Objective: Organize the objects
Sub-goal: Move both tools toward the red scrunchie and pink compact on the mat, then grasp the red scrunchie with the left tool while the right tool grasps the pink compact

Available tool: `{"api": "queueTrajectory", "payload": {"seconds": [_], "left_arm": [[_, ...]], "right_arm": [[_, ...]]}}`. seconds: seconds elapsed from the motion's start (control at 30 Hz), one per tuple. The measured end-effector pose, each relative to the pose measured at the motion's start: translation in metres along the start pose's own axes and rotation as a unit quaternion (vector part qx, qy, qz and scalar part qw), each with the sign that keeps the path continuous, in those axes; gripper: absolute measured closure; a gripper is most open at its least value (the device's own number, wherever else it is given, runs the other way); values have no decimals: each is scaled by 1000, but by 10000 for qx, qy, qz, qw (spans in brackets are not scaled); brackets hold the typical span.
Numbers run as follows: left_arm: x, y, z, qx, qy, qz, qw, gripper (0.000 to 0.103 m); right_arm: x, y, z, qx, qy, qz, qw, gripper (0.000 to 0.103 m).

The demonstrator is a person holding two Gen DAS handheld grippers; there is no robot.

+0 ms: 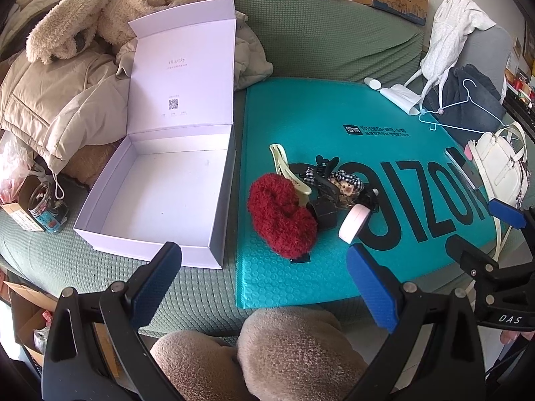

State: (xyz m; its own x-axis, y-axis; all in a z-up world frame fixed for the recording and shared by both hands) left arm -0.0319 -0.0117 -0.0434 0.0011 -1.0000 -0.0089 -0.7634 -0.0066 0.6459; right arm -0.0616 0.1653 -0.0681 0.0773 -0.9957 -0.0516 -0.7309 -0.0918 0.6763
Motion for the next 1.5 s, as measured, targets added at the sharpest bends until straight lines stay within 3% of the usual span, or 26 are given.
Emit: {"api": "queueTrajectory", "payload": {"seconds": [0.73,1.37,1.5], "left_arm": [[-10,3,24,92,-127,59,9999,4],[-16,0,95,472,-340,-9,9983,4],[-18,-3,110,581,-342,-10,9977,9]], "right_arm": [[-1,-4,32,171,293,73,9994,1],[14,-5,82,276,856,-104,9959,1],[18,-7,92,307,1023,-80,9942,7]]}}
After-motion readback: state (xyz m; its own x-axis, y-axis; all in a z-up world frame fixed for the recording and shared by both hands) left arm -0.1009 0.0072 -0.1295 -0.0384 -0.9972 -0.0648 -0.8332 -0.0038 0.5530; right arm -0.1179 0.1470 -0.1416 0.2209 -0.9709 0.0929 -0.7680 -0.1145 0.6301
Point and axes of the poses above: each gripper's, at about its wrist camera, not at the fingertips, and z roughly the way its jaws point, x to its left, y to its top, the point moved 7 cm from there along z, roughly the way its jaws point, and after that the axes turned 1 degree about x, right-handed, at the moved point
